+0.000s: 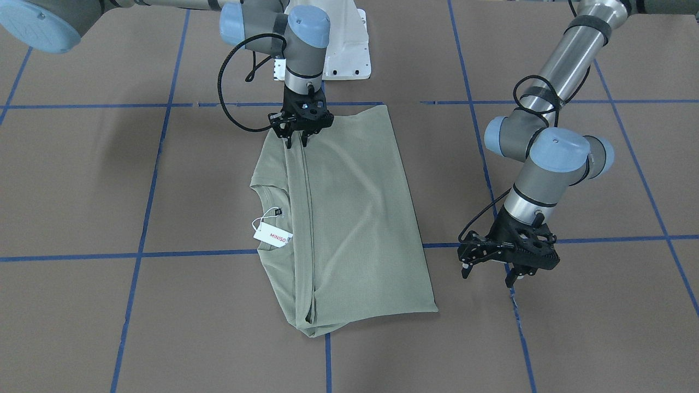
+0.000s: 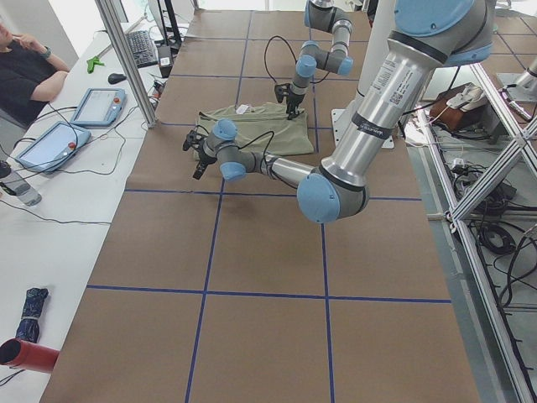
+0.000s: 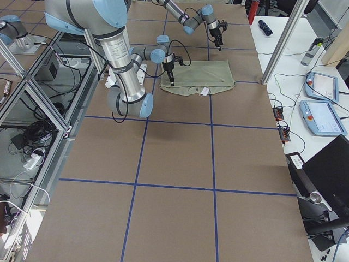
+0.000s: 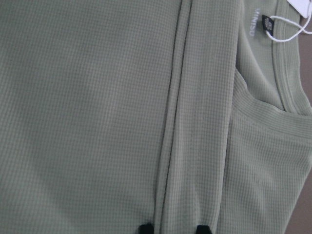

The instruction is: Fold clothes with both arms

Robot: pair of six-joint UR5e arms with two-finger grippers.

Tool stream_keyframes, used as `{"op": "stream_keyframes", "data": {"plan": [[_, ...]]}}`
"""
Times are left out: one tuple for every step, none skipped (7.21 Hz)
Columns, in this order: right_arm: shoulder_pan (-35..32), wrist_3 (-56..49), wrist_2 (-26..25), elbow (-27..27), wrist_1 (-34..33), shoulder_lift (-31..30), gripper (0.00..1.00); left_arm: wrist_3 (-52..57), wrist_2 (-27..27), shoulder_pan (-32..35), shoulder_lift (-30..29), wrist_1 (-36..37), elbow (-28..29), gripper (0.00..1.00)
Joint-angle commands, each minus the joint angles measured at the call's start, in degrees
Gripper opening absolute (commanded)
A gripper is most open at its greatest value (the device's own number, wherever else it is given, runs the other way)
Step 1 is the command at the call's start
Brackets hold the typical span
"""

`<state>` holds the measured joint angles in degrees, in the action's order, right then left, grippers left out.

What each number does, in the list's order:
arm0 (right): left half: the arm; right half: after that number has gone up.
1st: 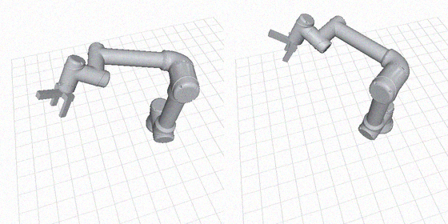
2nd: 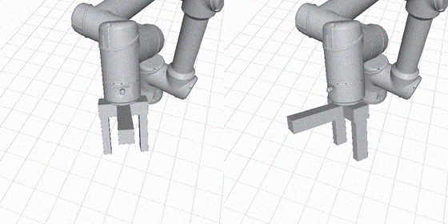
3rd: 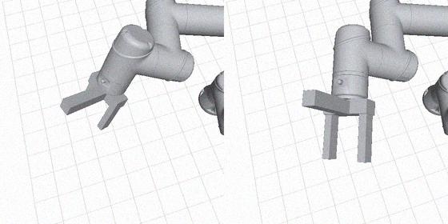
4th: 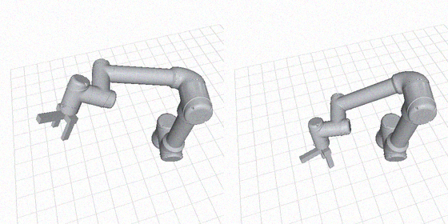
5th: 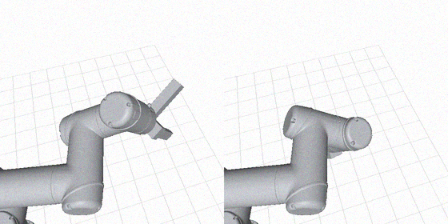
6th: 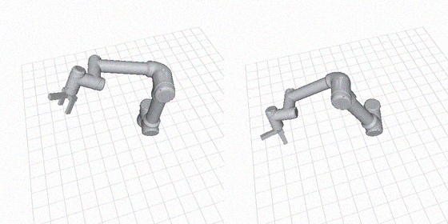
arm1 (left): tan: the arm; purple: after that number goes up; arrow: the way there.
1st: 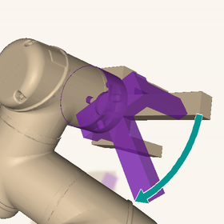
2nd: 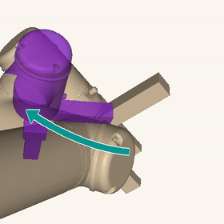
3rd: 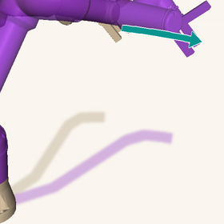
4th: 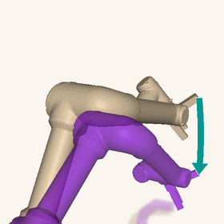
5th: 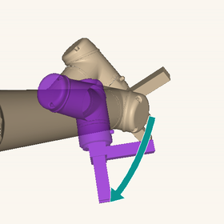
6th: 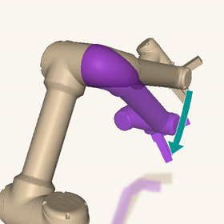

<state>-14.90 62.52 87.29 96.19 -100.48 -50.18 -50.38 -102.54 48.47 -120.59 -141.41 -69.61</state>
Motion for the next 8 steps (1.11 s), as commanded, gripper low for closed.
{"op": "stream_keyframes", "data": {"plan": [[-0.04, -0.46, -0.27, 0.23, -0.6, 0.17, 0.42, -0.07, 0.06, -0.22, 0.0, 0.0, 0.0, 1.0], [-0.04, -0.46, -0.54, 0.14, -0.68, 0.17, 0.35, -0.07, 0.06, -0.31, 0.0, -0.09, 0.0, 1.0], [-0.04, -0.46, -0.89, 0.23, -0.69, 0.26, 0.28, -0.07, 0.06, -0.31, 0.0, -0.09, 0.0, 1.0], [-0.04, -0.46, -0.89, 0.23, -0.69, 0.34, 0.24, -0.07, 0.06, -0.31, 0.09, -0.09, 0.0, 1.0], [-0.04, -0.46, -0.89, 0.23, -0.69, 0.34, 0.17, -0.07, 0.06, -0.31, 0.09, -0.09, 0.0, 1.0], [-0.04, -0.46, -0.98, 0.93, -0.77, 0.26, 0.1, -0.07, 0.06, -0.31, 0.0, -0.09, 0.0, 1.0], [-0.12, -0.38, -1.15, 1.72, -1.64, 0.08, 0.0, -0.07, 0.06, -0.39, 0.0, -0.09, 0.0, 1.0], [-0.3, -0.38, -1.15, 3.9, -3.22, -0.61, 0.0, -0.07, 0.06, -0.4, 0.0, -0.09, 0.0, 1.0]]}}
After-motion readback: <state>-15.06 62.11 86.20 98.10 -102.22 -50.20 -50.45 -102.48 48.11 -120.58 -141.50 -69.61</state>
